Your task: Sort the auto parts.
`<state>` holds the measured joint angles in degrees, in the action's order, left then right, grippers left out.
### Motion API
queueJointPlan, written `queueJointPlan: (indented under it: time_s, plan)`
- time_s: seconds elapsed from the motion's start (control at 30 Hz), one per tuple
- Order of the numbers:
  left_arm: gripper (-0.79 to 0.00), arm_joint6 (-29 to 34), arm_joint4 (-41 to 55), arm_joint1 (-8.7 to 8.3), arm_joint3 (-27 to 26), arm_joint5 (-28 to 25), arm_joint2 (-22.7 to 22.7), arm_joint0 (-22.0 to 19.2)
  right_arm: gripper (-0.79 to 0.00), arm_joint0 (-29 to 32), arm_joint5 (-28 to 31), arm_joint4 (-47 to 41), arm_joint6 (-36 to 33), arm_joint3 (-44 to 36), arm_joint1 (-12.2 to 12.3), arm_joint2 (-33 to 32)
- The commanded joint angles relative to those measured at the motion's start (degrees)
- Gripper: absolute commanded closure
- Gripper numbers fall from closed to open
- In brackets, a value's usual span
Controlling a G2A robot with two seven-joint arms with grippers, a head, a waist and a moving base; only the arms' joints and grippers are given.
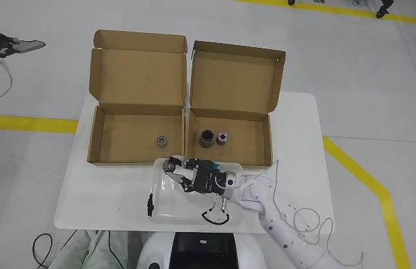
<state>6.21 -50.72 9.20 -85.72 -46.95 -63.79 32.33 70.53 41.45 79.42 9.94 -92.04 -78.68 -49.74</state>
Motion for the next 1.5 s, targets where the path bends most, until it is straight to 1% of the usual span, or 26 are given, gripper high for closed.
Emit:
queueJointPlan:
  time_s: [0.0,0.33,0.7,1.03,1.3,1.47]
  plan:
    - [-0.785,0.0,0.0,0.00,0.0,0.0,0.0,0.0,0.000,-0.8,-0.2,0.0,0.6,-0.8,-0.1,0.2]
    - [-0.785,0.0,0.0,0.00,0.0,0.0,0.0,0.0,0.000,-4.2,-2.3,1.6,-1.8,-8.8,-0.3,0.4]
    - [-0.785,0.0,0.0,0.00,0.0,0.0,0.0,0.0,0.000,-6.7,-3.2,-1.0,-3.7,-14.4,-0.3,-1.2]
    - [-0.785,0.0,0.0,0.00,0.0,0.0,0.0,0.0,0.000,-10.2,-3.8,-3.8,-2.1,-15.1,-0.6,-2.0]
    - [-0.785,0.0,0.0,0.00,0.0,0.0,0.0,0.0,0.000,-13.2,-5.1,-6.4,-3.1,-14.8,-1.0,-2.9]
    - [-0.785,0.0,0.0,0.00,0.0,0.0,0.0,0.0,0.000,-13.7,-5.6,-7.4,-3.0,-15.0,-1.1,-3.7]
